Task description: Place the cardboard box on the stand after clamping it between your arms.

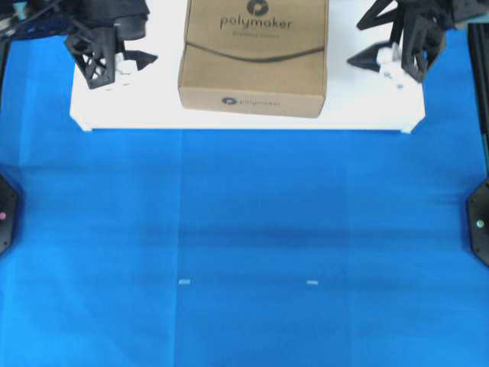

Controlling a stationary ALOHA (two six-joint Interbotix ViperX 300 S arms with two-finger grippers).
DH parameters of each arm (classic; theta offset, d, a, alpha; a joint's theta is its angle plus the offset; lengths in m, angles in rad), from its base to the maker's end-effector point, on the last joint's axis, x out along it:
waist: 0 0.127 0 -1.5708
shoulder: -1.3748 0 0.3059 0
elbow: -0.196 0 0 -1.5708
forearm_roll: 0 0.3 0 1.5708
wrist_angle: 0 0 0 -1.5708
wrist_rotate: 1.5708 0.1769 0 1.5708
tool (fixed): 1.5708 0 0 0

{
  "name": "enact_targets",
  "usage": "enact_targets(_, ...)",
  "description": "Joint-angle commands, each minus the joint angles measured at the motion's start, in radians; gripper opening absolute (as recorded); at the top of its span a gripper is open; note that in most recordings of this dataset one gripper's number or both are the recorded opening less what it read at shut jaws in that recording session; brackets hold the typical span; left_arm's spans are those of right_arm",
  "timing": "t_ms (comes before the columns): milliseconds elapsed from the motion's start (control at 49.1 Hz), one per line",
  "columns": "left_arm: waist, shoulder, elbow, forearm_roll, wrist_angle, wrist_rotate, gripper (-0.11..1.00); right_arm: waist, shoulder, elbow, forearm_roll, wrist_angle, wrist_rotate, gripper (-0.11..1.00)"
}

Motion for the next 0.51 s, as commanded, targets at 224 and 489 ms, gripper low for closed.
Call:
enact_targets(224,-0.201,-0.181,0.13,-0.002,-0.204,-0.227,0.84,0.27,-0.272,0.189,0.028,-0.321,0.158,0.98)
enact_targets(489,-0.311,-0.318,0.206,-0.002,-0.225,-0.344,0.84,0.405,-0.485,0.311,0.025,-0.437,0.255,0.98)
